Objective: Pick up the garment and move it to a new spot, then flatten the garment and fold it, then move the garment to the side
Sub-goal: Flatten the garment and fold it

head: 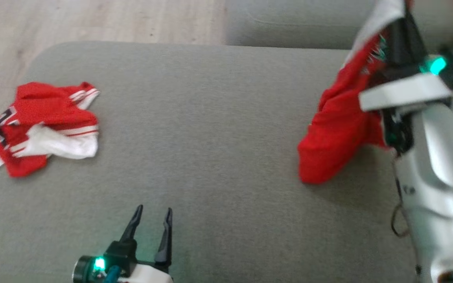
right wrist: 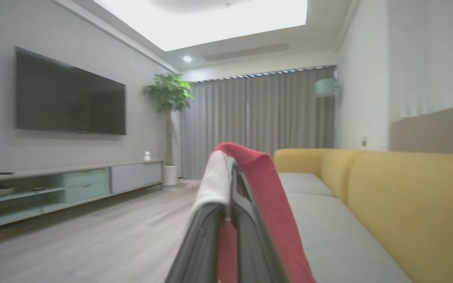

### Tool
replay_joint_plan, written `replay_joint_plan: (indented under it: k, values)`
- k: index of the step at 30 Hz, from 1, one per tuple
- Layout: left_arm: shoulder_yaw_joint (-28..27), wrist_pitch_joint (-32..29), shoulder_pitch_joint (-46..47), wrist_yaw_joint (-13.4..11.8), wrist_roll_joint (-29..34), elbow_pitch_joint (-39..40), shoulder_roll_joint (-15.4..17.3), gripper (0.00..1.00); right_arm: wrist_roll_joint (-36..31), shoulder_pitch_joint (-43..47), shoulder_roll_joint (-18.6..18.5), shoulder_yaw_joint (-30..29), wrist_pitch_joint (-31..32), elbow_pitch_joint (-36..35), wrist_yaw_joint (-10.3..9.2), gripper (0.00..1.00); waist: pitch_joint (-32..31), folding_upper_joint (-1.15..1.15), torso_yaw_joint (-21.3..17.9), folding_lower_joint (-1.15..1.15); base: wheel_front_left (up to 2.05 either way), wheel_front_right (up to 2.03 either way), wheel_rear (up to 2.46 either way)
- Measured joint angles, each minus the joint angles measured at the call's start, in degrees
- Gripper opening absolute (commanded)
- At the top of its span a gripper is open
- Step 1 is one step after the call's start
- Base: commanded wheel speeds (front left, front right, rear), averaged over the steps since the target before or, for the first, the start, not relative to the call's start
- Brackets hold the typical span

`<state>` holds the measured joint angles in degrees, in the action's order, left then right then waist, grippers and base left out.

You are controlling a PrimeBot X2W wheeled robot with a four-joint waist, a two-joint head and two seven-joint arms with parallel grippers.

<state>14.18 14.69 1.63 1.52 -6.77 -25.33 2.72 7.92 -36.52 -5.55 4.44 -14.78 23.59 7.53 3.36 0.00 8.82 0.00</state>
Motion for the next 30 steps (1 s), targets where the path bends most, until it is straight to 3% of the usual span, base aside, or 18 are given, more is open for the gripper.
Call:
replay_joint_plan:
  k: [5, 11, 15, 20, 21, 22, 23, 24, 30]
  values:
    - [1.3, 0.01, -0.98, -0.55, -0.91, -0.16, 0.04, 1.0, 3.43, -9.31, 0.74, 6.65, 0.0, 2.2, 0.0, 0.0, -1.17, 0.0, 4.12, 0.0, 0.0, 0.0, 0.0]
    - [0.56, 0.01, -2.52, -1.03, -0.91, -0.37, 0.11, 1.0, 5.26, -15.17, 1.41, 8.38, -0.02, 0.54, 0.0, 0.0, -1.9, 0.0, 6.31, -0.01, 0.0, 0.0, 0.0]
    - [0.46, 0.0, -3.09, -1.37, -1.42, -0.31, 0.11, 1.0, 5.78, -9.94, -0.15, 7.77, -0.02, 0.38, 0.0, 0.0, -1.48, 0.0, 4.51, 0.0, 0.0, 0.0, 0.0]
    - [0.48, 0.0, -2.91, -1.52, -1.55, 0.18, 0.12, 1.0, 5.46, 5.99, -5.64, 3.04, 0.0, 2.83, 0.0, 0.0, 0.02, 0.0, 1.12, 0.0, 0.0, 0.0, 0.0]
    - [0.47, 0.0, -2.7, -1.52, -1.54, 0.19, 0.12, 1.0, 5.28, 9.16, -6.26, 2.04, 0.0, 3.66, 0.0, 0.07, 0.45, 0.0, 0.46, 0.0, 0.0, 0.0, 0.0]
    - [0.46, 0.0, -2.35, -1.51, -1.54, 0.19, 0.11, 1.0, 4.34, 12.06, -6.91, 1.54, 0.01, 4.45, 0.0, 0.36, 0.9, 0.0, -0.19, 0.0, 0.0, 0.0, 0.0]
    - [0.46, 0.01, -1.82, -1.51, -1.52, 0.15, 0.11, 1.0, 3.45, 14.53, -7.13, 0.86, 0.01, 5.32, 0.0, 0.84, 1.35, 0.0, -0.84, 0.0, 0.0, 0.0, 0.0]
    - [0.45, 0.01, -1.25, -1.48, -1.43, 0.16, 0.1, 1.0, 3.14, 16.39, -6.89, -0.12, 0.01, 6.61, 0.0, 1.0, 1.77, 0.0, -1.47, 0.0, 0.0, 0.0, 0.0]
    - [0.4, 0.01, 0.81, -1.44, -1.31, 0.12, 0.08, 1.0, -0.87, 20.15, -4.8, -6.1, 0.03, 10.85, 0.0, 1.0, 3.12, 0.0, -4.05, 0.01, 0.0, 0.0, 0.0]
